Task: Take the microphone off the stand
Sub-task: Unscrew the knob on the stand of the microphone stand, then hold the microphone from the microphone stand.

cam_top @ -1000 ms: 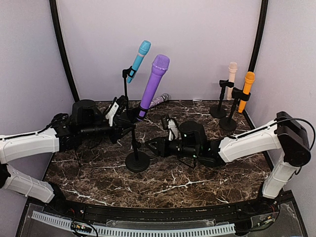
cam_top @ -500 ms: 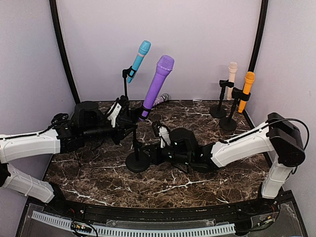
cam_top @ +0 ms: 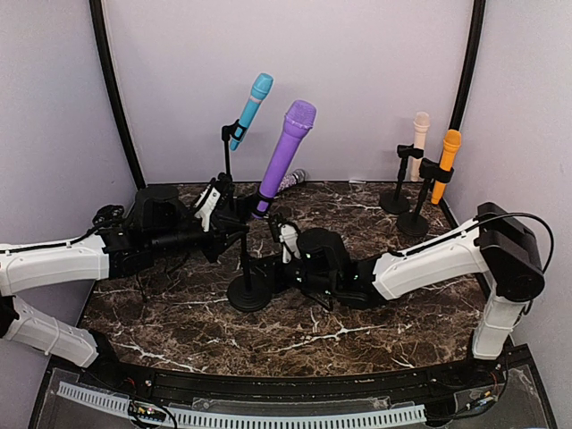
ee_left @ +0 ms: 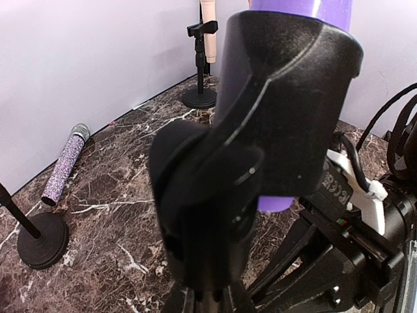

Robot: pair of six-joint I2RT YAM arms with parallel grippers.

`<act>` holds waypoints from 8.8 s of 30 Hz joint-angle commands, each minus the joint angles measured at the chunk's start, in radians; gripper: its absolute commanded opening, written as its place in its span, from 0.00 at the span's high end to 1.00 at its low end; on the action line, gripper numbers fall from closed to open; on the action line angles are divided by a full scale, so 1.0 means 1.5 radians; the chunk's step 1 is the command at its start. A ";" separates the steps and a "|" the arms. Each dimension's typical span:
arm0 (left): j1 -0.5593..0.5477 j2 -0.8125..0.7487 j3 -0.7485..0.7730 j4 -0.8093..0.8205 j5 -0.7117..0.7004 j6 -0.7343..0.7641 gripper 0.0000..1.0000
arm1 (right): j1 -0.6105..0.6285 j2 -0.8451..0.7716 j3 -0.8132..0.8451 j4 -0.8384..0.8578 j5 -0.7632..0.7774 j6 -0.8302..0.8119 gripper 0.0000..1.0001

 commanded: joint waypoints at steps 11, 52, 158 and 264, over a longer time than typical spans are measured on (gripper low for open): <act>-0.009 -0.018 -0.033 -0.043 -0.032 0.013 1.00 | 0.039 0.022 0.040 -0.056 0.122 -0.068 1.00; -0.012 0.001 -0.029 -0.055 -0.061 0.008 1.00 | 0.155 -0.023 0.065 -0.159 0.409 -0.392 0.39; -0.026 -0.190 -0.085 0.013 -0.190 0.070 0.38 | -0.018 0.050 -0.010 0.136 -0.012 0.504 0.67; -0.028 -0.095 -0.054 -0.033 0.053 0.128 0.31 | -0.015 -0.218 0.111 -0.112 0.224 -0.136 0.48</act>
